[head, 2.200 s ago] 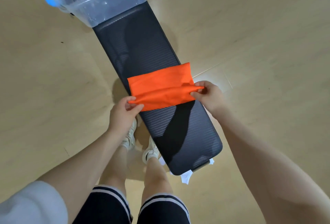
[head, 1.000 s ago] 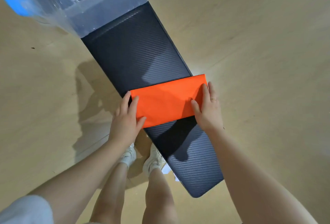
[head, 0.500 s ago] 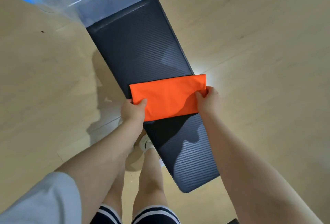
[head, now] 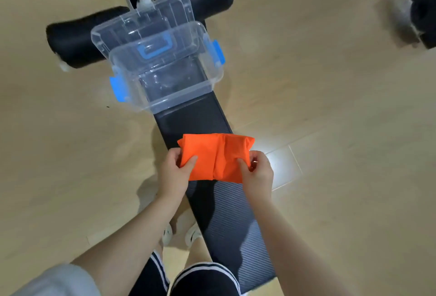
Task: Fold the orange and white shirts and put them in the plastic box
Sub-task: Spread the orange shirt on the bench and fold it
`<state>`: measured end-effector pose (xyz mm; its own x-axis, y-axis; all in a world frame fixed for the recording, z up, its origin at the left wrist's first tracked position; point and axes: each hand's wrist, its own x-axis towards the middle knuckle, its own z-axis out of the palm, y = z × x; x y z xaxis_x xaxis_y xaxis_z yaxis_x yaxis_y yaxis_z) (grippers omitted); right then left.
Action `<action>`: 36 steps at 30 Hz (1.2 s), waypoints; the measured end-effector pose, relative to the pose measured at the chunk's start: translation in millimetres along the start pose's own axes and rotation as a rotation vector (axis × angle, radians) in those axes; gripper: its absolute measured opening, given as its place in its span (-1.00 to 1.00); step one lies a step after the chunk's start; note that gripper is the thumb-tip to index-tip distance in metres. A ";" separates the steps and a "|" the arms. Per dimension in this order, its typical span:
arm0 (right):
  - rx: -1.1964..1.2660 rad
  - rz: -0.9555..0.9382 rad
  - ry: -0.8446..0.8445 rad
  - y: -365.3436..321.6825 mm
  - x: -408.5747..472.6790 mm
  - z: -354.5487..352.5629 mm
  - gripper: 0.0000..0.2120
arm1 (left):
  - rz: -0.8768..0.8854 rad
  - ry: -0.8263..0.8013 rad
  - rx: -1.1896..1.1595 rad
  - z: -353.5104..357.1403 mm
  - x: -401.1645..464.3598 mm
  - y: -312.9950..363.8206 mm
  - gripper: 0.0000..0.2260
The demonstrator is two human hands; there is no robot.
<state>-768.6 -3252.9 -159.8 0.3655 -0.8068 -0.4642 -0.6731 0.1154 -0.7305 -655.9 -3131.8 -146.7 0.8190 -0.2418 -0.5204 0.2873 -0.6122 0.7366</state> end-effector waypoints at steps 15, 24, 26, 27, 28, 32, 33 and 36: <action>-0.018 -0.065 0.015 -204.2 127.6 96.5 -0.93 | -0.060 0.117 -0.160 -102.8 169.3 99.5 -0.89; -0.492 0.118 -0.025 -176.3 213.6 185.4 -0.78 | -0.044 -0.019 0.218 -70.5 276.7 57.4 -0.80; -0.516 0.131 -0.051 -169.6 221.6 196.8 -0.76 | -0.131 -0.025 0.209 -59.3 284.7 49.6 -0.70; -0.537 0.168 -0.051 -163.2 228.4 205.2 -0.76 | -0.244 -0.016 0.200 -50.3 291.3 44.1 -0.66; -0.542 0.167 -0.056 -162.5 226.9 207.2 -0.76 | -0.326 0.016 0.182 -48.7 289.9 46.1 -0.63; -0.407 0.168 0.015 -164.7 237.2 213.0 -0.72 | -0.357 -0.042 0.271 -38.4 302.2 45.3 -0.58; -0.379 0.146 0.031 -166.6 237.8 214.2 -0.69 | -0.330 -0.098 0.368 -38.0 305.3 47.9 -0.56; -0.532 -0.001 -0.028 -168.7 229.1 219.5 -0.55 | -0.228 -0.312 0.687 -36.7 301.3 56.9 -0.50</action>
<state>-430.2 -3330.0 -252.8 0.3784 -0.7899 -0.4826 -0.9032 -0.2011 -0.3791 -374.5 -3211.9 -245.8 0.5703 -0.1920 -0.7987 -0.0231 -0.9757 0.2180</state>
